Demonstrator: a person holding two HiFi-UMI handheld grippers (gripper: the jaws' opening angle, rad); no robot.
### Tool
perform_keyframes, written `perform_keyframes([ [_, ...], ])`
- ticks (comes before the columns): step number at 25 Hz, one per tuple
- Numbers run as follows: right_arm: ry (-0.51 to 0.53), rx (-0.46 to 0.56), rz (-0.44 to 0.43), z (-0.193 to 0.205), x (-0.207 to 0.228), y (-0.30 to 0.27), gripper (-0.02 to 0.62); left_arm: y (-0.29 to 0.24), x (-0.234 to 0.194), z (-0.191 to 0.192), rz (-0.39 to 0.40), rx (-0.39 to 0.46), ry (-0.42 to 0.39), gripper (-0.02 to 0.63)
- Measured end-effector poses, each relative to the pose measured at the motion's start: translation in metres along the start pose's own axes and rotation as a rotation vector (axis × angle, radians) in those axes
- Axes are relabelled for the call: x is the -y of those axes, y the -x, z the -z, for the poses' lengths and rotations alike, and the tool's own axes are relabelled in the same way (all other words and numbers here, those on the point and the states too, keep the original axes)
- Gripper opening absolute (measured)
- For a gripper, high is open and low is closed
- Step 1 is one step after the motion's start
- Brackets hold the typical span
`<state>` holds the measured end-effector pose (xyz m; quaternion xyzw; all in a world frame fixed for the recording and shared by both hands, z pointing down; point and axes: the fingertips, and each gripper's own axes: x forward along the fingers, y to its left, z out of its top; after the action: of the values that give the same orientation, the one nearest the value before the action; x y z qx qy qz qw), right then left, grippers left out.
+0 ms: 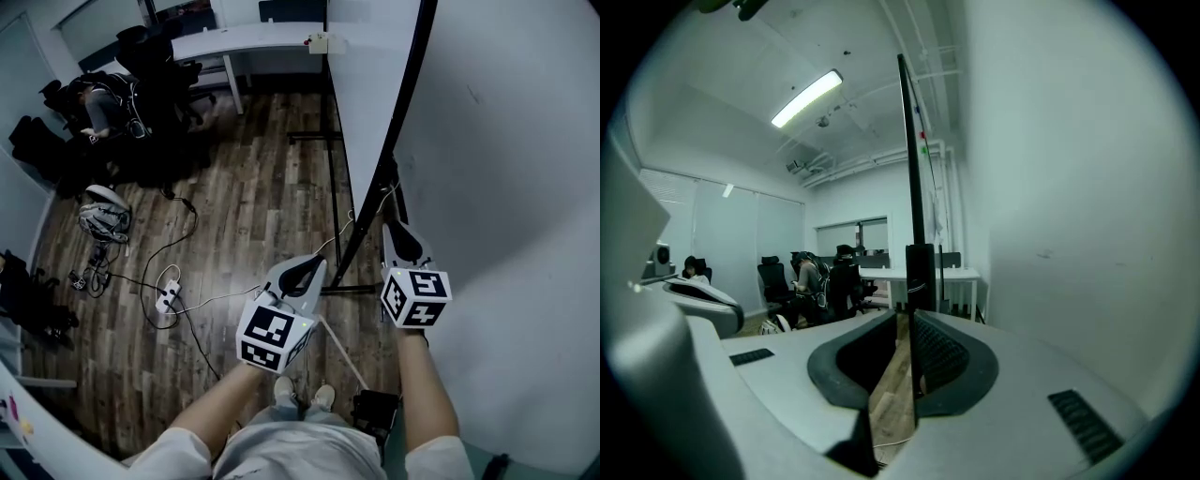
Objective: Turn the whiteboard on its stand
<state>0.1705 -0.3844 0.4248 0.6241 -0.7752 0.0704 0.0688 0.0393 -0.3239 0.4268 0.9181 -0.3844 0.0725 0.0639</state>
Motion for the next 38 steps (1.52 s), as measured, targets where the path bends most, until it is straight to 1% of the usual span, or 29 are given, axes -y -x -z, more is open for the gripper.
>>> perform_keyframes([
  [2,-0.005,-0.012,0.012,0.004,0.008,-0.015,0.060,0.001,-0.002,0.003,-0.002,-0.002,0.006,0.011],
  [6,-0.010,-0.037,0.031,0.011,0.017,-0.043,0.129,0.004,-0.006,0.008,-0.008,-0.013,0.006,0.011],
  [12,-0.019,-0.077,0.019,0.015,0.019,-0.082,0.189,0.012,-0.016,0.016,-0.023,-0.043,-0.002,0.011],
  [15,-0.013,-0.087,0.023,0.015,0.023,-0.097,0.198,0.014,-0.019,0.020,-0.034,-0.054,-0.001,0.011],
  [25,0.017,-0.129,0.057,0.017,0.029,-0.127,0.196,0.015,-0.029,0.021,-0.058,-0.057,0.011,0.011],
  [30,0.004,-0.162,0.048,0.021,0.029,-0.128,0.190,0.018,-0.025,0.026,-0.060,-0.059,0.012,0.011],
  [38,0.011,-0.138,0.078,0.021,0.032,-0.108,0.189,0.028,-0.011,0.026,-0.050,-0.057,0.030,0.011],
])
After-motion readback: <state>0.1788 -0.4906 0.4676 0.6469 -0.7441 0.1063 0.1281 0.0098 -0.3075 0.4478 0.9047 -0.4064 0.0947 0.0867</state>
